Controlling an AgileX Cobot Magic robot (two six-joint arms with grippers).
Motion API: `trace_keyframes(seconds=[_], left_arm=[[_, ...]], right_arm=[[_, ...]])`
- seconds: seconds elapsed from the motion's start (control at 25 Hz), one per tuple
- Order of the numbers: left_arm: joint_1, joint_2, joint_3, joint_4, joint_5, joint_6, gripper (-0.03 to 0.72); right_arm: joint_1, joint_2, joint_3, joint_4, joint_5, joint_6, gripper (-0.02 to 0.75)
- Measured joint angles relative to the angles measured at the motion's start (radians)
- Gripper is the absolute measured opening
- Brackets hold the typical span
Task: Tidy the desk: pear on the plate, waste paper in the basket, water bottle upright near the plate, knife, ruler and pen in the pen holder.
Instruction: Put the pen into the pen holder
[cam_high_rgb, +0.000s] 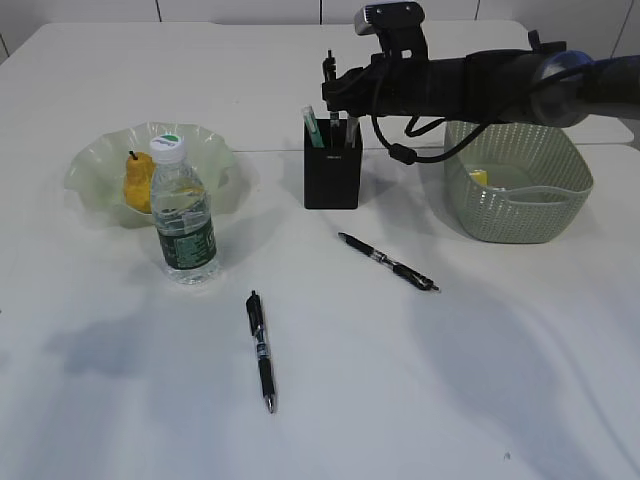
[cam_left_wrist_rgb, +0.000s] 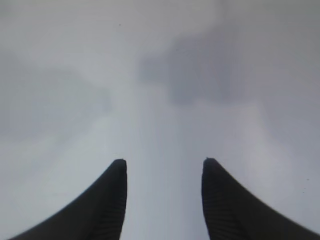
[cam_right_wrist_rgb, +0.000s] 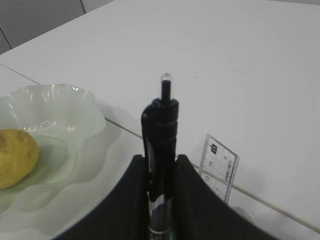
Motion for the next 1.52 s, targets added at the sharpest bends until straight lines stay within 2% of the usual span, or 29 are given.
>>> trace_keyframes(seconds=[0.28, 0.36, 0.52, 0.6, 0.8, 0.96, 1.08, 1.28, 1.52], left_arm=[[0.000, 0.000, 0.000, 0.000, -0.006, 0.000, 0.340], [0.000, 0.000, 0.000, 0.000, -0.006, 0.000, 0.341], [0.000, 0.000, 0.000, 0.000, -0.006, 0.000, 0.341], [0.000, 0.000, 0.000, 0.000, -0.006, 0.000, 0.340], [0.000, 0.000, 0.000, 0.000, -0.006, 0.000, 0.341], [0.000, 0.000, 0.000, 0.000, -0.006, 0.000, 0.341], [0.000, 0.000, 0.000, 0.000, -0.006, 0.000, 0.340], [0.000, 0.000, 0.000, 0.000, -0.006, 0.000, 0.340], [0.000, 0.000, 0.000, 0.009, -0.006, 0.000, 0.340]], right_arm=[[0.000, 0.000, -0.002, -0.008, 0.006, -0.002, 0.118], [0.000, 0.000, -0.002, -0.027, 0.006, -0.002, 0.148], [0.000, 0.000, -0.002, -0.046, 0.012, -0.002, 0.262], [0.000, 0.000, -0.002, -0.046, 0.016, -0.002, 0.285], [0.000, 0.000, -0.002, -0.046, 0.040, 0.002, 0.296], [0.000, -0.011, -0.002, -0.063, 0.046, 0.097, 0.298], [0.000, -0.040, -0.002, -0.184, 0.058, 0.190, 0.298], [0.000, -0.115, -0.002, -0.480, 0.115, 0.462, 0.301], [0.009, -0.228, -0.002, -0.794, 0.232, 0.702, 0.302]])
